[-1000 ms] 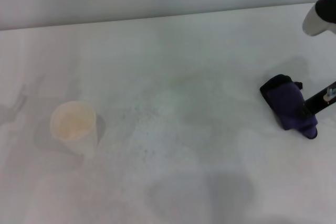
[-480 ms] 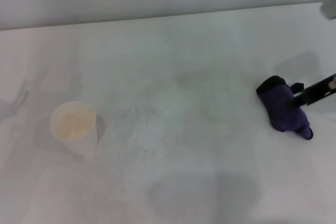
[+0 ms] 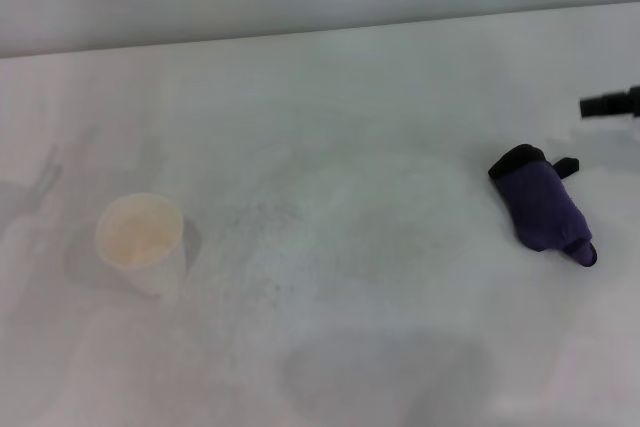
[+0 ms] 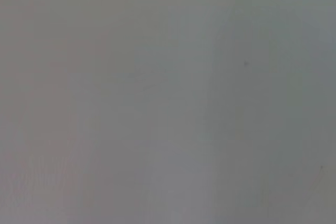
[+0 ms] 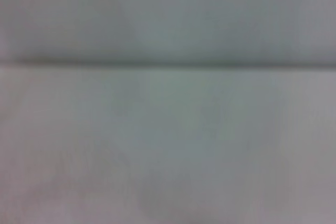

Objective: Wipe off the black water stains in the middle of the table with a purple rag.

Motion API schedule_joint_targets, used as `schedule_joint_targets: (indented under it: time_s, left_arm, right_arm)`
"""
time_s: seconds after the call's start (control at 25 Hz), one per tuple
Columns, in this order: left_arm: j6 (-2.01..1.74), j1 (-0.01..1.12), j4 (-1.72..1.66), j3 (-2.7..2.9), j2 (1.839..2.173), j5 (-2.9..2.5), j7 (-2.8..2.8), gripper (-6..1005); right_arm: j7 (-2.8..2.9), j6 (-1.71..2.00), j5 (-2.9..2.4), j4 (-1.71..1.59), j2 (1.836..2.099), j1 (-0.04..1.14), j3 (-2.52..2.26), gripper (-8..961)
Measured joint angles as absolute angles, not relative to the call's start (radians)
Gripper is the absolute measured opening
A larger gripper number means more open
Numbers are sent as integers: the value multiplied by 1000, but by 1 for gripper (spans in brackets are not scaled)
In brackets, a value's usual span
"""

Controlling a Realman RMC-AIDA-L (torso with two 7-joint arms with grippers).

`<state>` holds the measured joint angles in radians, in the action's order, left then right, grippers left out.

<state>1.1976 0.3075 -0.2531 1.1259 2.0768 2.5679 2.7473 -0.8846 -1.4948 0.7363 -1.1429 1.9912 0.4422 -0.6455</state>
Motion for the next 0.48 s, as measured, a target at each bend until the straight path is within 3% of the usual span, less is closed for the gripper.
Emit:
schedule_joint_targets:
  time_s: [0.16,0.48]
  left_arm:
    - [1181,317,-253,1126,2077,2568,2747,893]
    - [1167,329,-253,1126,2078,2604,2748,893]
  right_arm:
    - [-1061,-1448,852,-1011,1973,443,-505,438]
    - [-1561,-1312,1234,-725,1975,366,-286,448]
